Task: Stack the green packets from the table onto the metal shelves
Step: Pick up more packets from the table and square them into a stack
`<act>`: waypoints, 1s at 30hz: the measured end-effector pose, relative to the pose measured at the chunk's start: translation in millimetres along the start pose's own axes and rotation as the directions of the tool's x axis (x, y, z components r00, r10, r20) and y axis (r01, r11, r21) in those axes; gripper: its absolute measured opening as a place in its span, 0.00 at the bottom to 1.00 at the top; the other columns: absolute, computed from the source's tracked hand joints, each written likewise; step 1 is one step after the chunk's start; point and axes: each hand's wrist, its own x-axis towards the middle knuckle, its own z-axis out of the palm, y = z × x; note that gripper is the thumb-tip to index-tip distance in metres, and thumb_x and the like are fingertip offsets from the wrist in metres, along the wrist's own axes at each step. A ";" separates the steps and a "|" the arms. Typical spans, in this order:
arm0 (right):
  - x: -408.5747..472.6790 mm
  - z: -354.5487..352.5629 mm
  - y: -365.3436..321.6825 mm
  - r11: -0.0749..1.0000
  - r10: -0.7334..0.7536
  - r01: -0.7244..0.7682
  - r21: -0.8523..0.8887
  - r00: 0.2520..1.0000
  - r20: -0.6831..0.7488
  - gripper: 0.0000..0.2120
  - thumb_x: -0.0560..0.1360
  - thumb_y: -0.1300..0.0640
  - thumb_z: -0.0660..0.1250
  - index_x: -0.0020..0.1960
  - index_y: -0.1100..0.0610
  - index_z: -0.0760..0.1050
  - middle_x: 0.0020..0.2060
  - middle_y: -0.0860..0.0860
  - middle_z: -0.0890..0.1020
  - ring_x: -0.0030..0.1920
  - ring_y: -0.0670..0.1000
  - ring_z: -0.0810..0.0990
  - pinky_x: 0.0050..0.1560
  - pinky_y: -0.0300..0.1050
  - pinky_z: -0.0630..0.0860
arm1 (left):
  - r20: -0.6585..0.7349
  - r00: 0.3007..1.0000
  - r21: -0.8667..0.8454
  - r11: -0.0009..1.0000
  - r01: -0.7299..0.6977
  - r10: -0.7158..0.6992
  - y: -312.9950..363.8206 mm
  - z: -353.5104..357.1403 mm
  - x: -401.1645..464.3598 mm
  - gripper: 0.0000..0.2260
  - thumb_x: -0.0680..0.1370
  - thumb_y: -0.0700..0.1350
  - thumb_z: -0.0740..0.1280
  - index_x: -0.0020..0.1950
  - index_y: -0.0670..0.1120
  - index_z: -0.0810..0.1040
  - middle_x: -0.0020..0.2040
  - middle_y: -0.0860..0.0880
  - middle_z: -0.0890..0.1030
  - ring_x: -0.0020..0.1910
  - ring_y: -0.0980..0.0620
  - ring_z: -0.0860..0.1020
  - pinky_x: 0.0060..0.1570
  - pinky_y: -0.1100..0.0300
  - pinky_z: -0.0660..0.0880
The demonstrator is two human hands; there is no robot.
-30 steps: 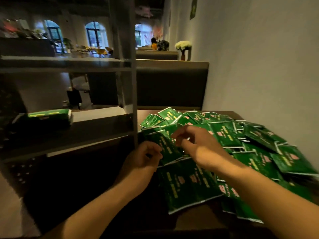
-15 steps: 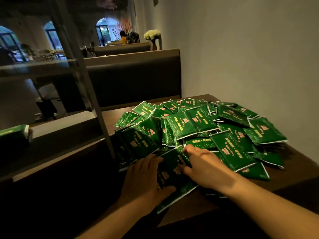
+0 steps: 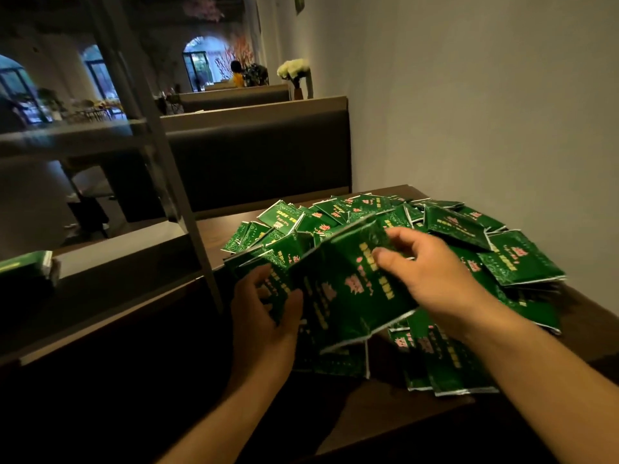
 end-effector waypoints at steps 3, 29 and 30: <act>4.9 3.3 -7.8 0.992 -0.118 0.122 0.023 0.986 -0.115 0.10 0.78 0.60 0.66 0.51 0.44 0.74 0.52 0.53 0.82 0.48 0.53 0.85 0.45 0.51 0.83 | 0.060 0.998 -0.077 0.996 0.038 -0.034 19.5 10.3 6.8 0.16 0.80 0.47 0.63 0.66 0.56 0.67 0.58 0.55 0.74 0.49 0.62 0.73 0.43 0.66 0.69; 77.6 13.2 55.7 0.267 0.115 0.010 -0.964 0.993 0.042 0.46 0.67 0.32 0.69 0.77 0.44 0.50 0.78 0.50 0.49 0.77 0.58 0.47 0.74 0.64 0.49 | 0.350 0.854 -0.675 0.528 0.515 -0.385 -2.6 12.0 39.3 0.10 0.74 0.44 0.69 0.55 0.51 0.78 0.52 0.42 0.82 0.50 0.40 0.81 0.51 0.37 0.77; 75.9 17.2 59.1 0.229 0.104 0.037 -0.973 0.993 0.062 0.46 0.68 0.32 0.68 0.77 0.44 0.49 0.79 0.51 0.48 0.78 0.58 0.45 0.75 0.63 0.48 | 0.358 0.850 -0.676 0.521 0.522 -0.387 -2.8 11.7 39.4 0.11 0.75 0.44 0.69 0.56 0.50 0.78 0.52 0.41 0.82 0.50 0.39 0.80 0.50 0.38 0.77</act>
